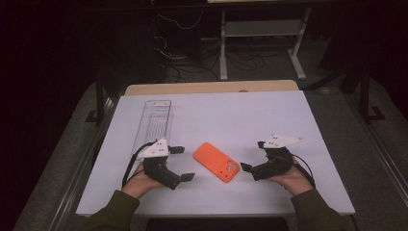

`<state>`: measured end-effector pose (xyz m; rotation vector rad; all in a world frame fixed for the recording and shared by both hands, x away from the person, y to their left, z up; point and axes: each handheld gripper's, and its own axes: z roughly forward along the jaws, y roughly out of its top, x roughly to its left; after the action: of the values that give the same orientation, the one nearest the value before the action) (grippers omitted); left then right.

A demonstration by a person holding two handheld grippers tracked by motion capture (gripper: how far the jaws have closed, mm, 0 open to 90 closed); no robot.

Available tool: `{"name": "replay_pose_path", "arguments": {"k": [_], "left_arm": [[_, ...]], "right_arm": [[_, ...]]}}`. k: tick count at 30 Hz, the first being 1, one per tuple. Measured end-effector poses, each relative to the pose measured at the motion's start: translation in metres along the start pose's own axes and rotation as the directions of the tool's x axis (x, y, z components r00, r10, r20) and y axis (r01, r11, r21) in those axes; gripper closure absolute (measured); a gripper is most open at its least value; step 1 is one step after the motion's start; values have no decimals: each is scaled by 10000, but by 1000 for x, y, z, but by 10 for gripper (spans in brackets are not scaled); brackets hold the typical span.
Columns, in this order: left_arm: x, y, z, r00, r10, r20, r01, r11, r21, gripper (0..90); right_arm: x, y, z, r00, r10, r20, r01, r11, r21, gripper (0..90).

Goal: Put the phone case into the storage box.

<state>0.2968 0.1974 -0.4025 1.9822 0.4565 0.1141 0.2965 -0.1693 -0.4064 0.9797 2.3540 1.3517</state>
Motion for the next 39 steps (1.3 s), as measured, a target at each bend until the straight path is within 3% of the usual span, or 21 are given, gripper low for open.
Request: {"name": "replay_pose_path", "arguments": {"k": [20,39], "left_arm": [[-1,-2,4,9999,-120,95,121,9999,-33,0],[-2,-3,9,9998,-68,213,66,9999,99,0]], "right_arm": [[-1,13,20,9995,212,-246,-209,9997,107,0],[0,24,28,9998,131,-128,-130,9999,56,0]]}}
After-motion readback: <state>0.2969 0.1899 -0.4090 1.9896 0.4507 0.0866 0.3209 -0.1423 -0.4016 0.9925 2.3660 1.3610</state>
